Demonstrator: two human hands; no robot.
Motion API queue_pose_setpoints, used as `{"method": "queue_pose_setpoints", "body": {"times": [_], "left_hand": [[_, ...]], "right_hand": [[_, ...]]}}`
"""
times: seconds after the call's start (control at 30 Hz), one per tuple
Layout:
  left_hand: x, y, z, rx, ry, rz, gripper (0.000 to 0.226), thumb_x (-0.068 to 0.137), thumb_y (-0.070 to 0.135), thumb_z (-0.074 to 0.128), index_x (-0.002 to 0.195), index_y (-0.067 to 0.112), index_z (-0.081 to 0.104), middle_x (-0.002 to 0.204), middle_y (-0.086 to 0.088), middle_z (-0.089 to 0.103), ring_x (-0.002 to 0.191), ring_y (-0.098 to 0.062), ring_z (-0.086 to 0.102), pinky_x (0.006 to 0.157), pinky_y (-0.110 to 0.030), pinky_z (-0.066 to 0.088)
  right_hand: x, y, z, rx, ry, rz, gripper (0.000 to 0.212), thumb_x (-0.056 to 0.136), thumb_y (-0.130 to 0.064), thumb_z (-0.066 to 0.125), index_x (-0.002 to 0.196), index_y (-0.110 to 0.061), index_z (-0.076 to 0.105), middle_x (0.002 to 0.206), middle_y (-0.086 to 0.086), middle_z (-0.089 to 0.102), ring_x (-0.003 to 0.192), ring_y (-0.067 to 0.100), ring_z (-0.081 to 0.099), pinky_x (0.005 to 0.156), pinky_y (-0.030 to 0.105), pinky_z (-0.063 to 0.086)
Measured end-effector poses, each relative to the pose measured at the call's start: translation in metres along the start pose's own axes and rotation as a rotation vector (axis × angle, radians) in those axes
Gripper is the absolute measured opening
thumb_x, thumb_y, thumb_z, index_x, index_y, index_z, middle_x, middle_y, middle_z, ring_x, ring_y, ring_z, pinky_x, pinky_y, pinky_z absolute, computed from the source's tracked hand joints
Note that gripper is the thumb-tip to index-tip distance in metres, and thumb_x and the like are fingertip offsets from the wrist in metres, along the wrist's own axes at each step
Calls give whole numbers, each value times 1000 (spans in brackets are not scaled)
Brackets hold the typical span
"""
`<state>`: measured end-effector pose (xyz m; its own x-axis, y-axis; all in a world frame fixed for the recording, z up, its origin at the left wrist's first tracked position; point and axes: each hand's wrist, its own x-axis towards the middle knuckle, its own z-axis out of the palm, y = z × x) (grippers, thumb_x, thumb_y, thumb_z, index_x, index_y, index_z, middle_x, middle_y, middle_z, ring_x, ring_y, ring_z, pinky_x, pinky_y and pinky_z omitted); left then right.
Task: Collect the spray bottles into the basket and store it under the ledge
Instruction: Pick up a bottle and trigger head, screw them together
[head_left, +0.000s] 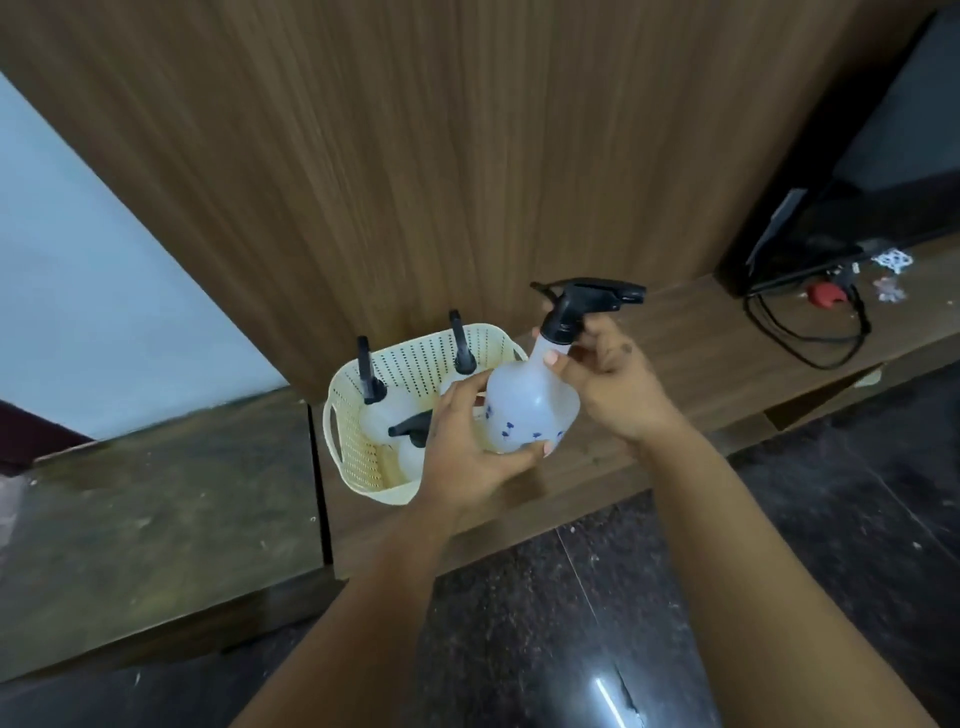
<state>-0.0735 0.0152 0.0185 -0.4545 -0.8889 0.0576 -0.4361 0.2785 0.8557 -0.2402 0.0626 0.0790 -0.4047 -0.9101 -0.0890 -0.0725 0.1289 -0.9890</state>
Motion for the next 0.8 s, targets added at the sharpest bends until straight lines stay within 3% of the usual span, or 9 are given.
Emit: {"method": "queue_pose_setpoints", "body": {"times": [0.07, 0.2, 0.27, 0.33, 0.37, 0.57, 0.67, 0.8], "left_hand": [[9, -8, -7, 7, 20, -30, 89, 56, 56, 81, 133, 32, 45, 128, 13, 52, 120, -10, 46, 97, -44, 48], [23, -30, -17, 181, 14, -65, 91, 65, 55, 77, 142, 30, 37, 135, 9, 51, 127, -16, 38, 102, -47, 42], [27, -40, -19, 302, -30, -37, 84, 72, 50, 74, 144, 28, 36, 136, 7, 51, 130, -18, 36, 107, -43, 34], [28, -48, -20, 419, -54, -24, 78, 78, 42, 71, 145, 26, 35, 138, 6, 49, 133, -17, 32, 110, -37, 23], [28, -51, -22, 465, -47, -30, 74, 80, 39, 68, 145, 26, 35, 138, 6, 48, 133, -17, 31, 111, -35, 20], [30, -71, -25, 564, 7, -37, 56, 84, 32, 63, 137, 22, 47, 133, 3, 54, 128, -21, 40, 112, -37, 22], [32, -80, -27, 617, 13, -19, 53, 83, 32, 64, 133, 20, 51, 132, 1, 57, 126, -23, 44, 112, -40, 24], [31, -86, -31, 592, -1, -81, 53, 82, 31, 66, 131, 20, 53, 131, -1, 58, 126, -26, 45, 113, -42, 22]], "right_hand": [[14, -1, 14, -20, 11, -8, 30, 84, -18, 70, 110, -24, 56, 120, -2, 66, 112, 14, 62, 98, 36, 50], [34, 7, 36, -206, 7, -30, 29, 84, -21, 71, 111, -18, 60, 112, -3, 66, 109, 15, 62, 96, 33, 50], [39, 16, 40, -306, 16, -46, 33, 84, -23, 70, 115, -16, 62, 111, -3, 68, 105, 13, 62, 89, 22, 51], [42, 25, 45, -328, 39, -45, 36, 84, -19, 69, 119, -15, 61, 107, -6, 67, 97, 5, 61, 74, 0, 43], [42, 30, 47, -318, 55, -24, 37, 84, -16, 70, 120, -13, 61, 105, -6, 66, 93, 2, 59, 68, -5, 40], [47, 55, 62, -385, 48, 18, 46, 80, -10, 74, 123, -8, 57, 93, -6, 60, 82, 7, 55, 59, -8, 35], [49, 66, 70, -450, 45, -9, 46, 75, -11, 78, 116, -6, 58, 89, -1, 65, 80, 12, 59, 69, -1, 42], [54, 82, 76, -557, 13, 13, 39, 70, -19, 82, 101, -14, 59, 89, 2, 71, 81, 19, 67, 78, 36, 58]]}}
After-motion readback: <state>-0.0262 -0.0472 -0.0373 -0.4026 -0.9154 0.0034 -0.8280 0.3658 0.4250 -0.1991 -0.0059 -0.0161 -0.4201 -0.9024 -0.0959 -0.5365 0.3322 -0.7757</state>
